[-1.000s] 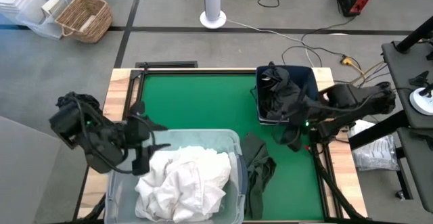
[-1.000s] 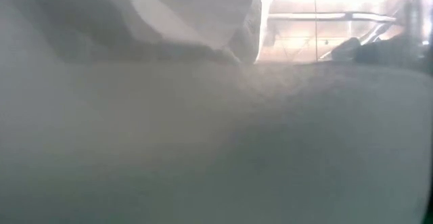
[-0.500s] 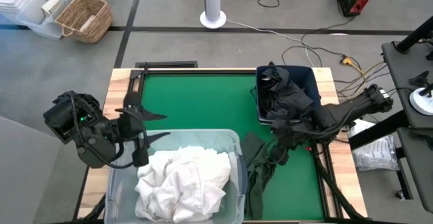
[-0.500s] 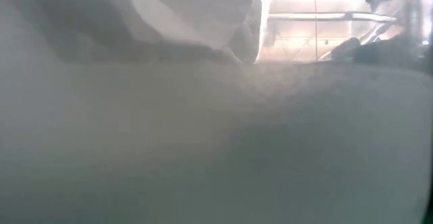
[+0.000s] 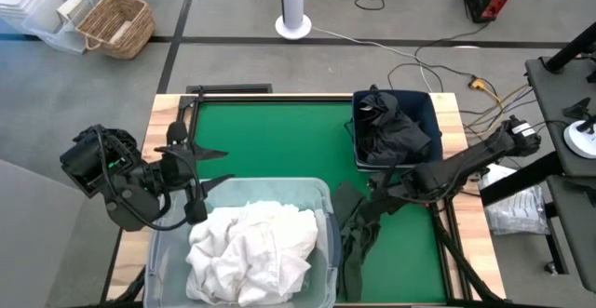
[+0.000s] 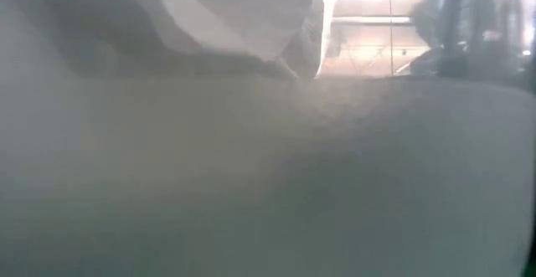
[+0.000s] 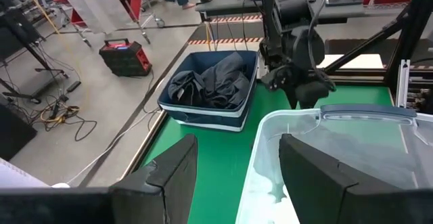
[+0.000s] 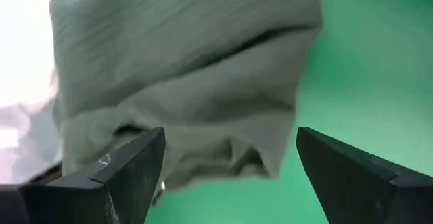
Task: Sort clothes
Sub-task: Put the green long sleeve shirt into the blue laundry organizer
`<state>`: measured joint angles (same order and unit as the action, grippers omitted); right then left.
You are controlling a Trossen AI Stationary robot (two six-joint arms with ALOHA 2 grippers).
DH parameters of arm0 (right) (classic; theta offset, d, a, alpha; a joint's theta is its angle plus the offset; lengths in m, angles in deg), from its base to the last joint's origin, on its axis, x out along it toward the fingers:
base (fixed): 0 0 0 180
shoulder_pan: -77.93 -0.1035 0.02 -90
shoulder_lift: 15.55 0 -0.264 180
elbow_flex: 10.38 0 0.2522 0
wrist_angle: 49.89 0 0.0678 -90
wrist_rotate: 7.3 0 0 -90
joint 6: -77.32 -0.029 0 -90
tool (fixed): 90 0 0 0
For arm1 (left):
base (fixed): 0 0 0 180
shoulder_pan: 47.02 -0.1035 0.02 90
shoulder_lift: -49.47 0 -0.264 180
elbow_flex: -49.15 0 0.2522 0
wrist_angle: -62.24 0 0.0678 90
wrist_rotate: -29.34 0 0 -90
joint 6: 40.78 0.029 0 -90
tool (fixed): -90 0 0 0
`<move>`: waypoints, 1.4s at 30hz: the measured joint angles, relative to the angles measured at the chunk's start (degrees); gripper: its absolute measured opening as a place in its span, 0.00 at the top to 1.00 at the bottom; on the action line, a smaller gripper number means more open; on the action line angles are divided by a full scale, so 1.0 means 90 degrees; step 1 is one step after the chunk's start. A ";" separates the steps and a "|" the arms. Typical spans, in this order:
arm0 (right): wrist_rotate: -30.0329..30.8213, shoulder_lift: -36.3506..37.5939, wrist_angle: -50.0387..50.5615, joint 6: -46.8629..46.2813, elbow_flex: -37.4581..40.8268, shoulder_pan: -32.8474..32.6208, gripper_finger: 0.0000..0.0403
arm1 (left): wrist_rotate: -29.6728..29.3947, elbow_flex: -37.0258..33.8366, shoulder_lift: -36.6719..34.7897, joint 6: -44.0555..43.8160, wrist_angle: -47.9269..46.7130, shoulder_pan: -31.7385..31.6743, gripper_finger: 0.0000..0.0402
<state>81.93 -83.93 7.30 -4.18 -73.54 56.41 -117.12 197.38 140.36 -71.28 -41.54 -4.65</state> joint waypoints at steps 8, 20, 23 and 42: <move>0.0479 -0.0106 -0.0845 -0.0227 0.0601 0.0002 0.15 | -0.0017 -0.0002 0.0000 -0.0057 0.0000 -0.0007 0.54; 0.0471 -0.1464 -0.1441 -0.0111 0.0526 0.0005 0.14 | -0.0339 -0.0002 0.0002 -0.0168 0.0000 -0.0012 0.54; 0.0397 -0.1805 -0.1454 -0.0070 0.0525 0.0005 0.16 | -0.0338 -0.0002 0.0002 -0.0179 0.0000 -0.0012 0.54; 0.0562 -0.2339 -0.1827 0.0182 0.0503 0.0002 0.78 | -0.0413 -0.0005 0.0010 -0.0223 0.0001 -0.0012 0.54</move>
<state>86.99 -104.98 -9.13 -2.55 -69.01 56.43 -120.84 197.34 140.45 -73.29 -41.54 -4.76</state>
